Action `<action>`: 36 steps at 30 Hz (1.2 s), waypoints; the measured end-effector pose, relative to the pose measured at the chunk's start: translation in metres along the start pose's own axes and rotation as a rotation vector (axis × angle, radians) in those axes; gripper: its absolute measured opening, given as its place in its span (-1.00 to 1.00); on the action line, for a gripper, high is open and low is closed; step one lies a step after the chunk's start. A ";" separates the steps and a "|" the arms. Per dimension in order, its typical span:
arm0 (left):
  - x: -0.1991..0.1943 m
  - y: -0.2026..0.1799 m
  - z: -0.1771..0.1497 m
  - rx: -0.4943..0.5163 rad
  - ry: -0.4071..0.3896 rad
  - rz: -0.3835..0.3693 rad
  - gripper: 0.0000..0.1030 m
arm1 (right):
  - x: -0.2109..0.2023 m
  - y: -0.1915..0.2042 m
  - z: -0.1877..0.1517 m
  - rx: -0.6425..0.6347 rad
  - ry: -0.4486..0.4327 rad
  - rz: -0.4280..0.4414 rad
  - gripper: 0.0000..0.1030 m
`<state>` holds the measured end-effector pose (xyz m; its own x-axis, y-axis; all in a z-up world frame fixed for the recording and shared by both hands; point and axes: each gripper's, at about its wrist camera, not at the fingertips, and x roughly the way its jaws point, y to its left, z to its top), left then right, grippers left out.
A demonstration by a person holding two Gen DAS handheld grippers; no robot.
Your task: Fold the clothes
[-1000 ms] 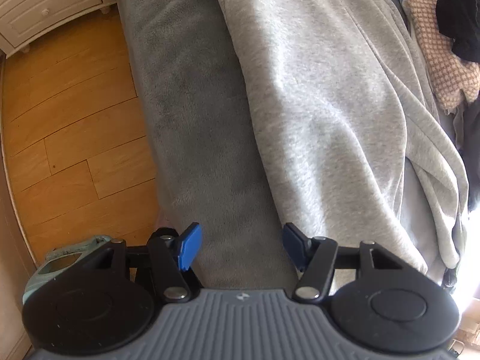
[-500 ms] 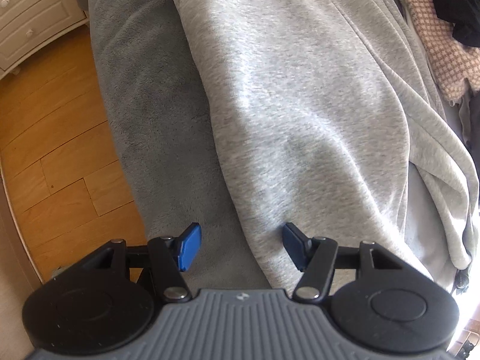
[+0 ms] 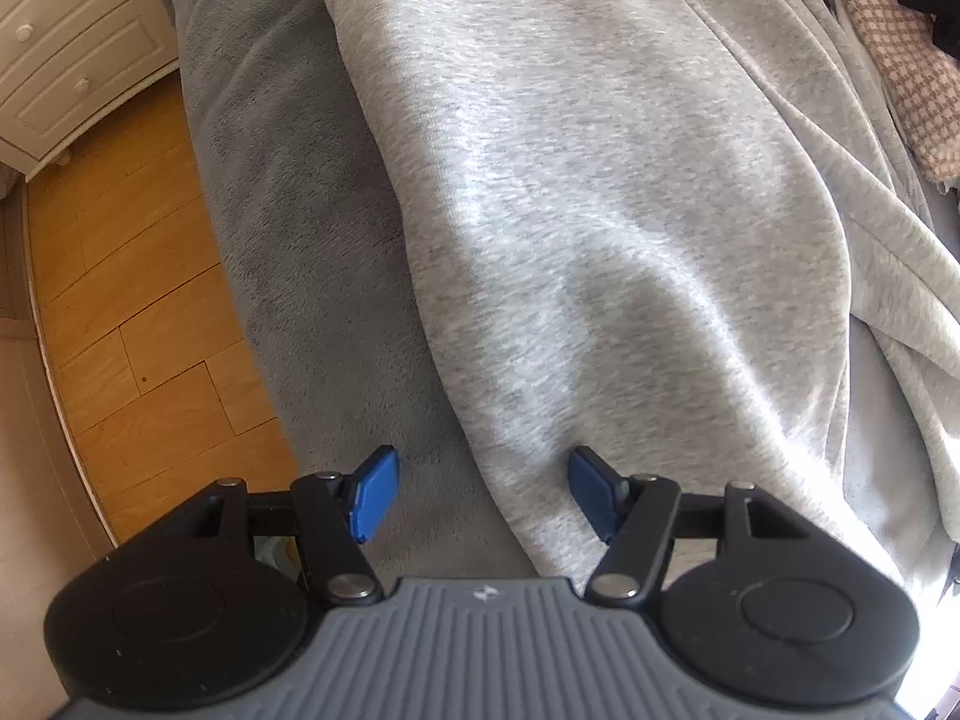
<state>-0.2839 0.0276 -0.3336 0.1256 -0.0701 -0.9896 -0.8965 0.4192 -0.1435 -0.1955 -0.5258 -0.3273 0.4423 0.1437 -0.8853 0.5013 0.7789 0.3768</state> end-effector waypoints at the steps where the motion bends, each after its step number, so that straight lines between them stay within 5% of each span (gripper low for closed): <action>1: 0.000 0.000 -0.001 -0.003 0.002 -0.002 0.25 | -0.005 -0.023 -0.004 0.091 0.000 -0.021 -0.90; 4: 0.000 0.003 -0.001 -0.018 0.009 -0.015 0.26 | -0.006 -0.090 -0.021 0.366 0.057 -0.072 -0.73; 5: 0.000 0.003 0.000 -0.018 0.011 -0.018 0.26 | -0.008 -0.109 -0.028 0.461 0.073 -0.087 -0.53; 7: -0.001 0.002 0.002 -0.010 0.012 -0.024 0.26 | -0.021 -0.138 -0.045 0.621 0.041 -0.127 -0.40; 10: -0.007 0.006 -0.003 0.002 0.003 -0.040 0.26 | -0.042 -0.144 -0.052 0.649 -0.015 -0.172 -0.39; 15: -0.030 0.029 -0.009 -0.043 -0.049 -0.114 0.25 | -0.039 -0.045 -0.019 0.044 -0.003 -0.160 -0.37; 19: -0.046 0.048 -0.003 -0.063 -0.109 -0.141 0.25 | -0.020 0.095 -0.042 -0.581 0.026 0.069 -0.37; 22: -0.050 0.072 0.070 -0.090 -0.131 -0.148 0.25 | -0.001 0.183 -0.095 -0.991 0.088 0.258 -0.38; 29: -0.041 0.076 0.125 -0.112 -0.150 -0.146 0.24 | 0.018 0.311 -0.280 -1.887 0.134 0.538 -0.40; 31: -0.046 0.082 0.132 -0.099 -0.148 -0.145 0.24 | 0.016 0.328 -0.325 -2.043 0.100 0.572 -0.40; 36: -0.046 0.082 0.174 -0.016 -0.118 -0.120 0.24 | 0.037 0.378 -0.398 -2.155 0.022 0.535 -0.21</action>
<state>-0.2890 0.2227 -0.3019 0.2805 -0.0121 -0.9598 -0.8786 0.3993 -0.2618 -0.2855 0.0165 -0.3261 0.2048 0.5014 -0.8407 -0.9666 -0.0315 -0.2542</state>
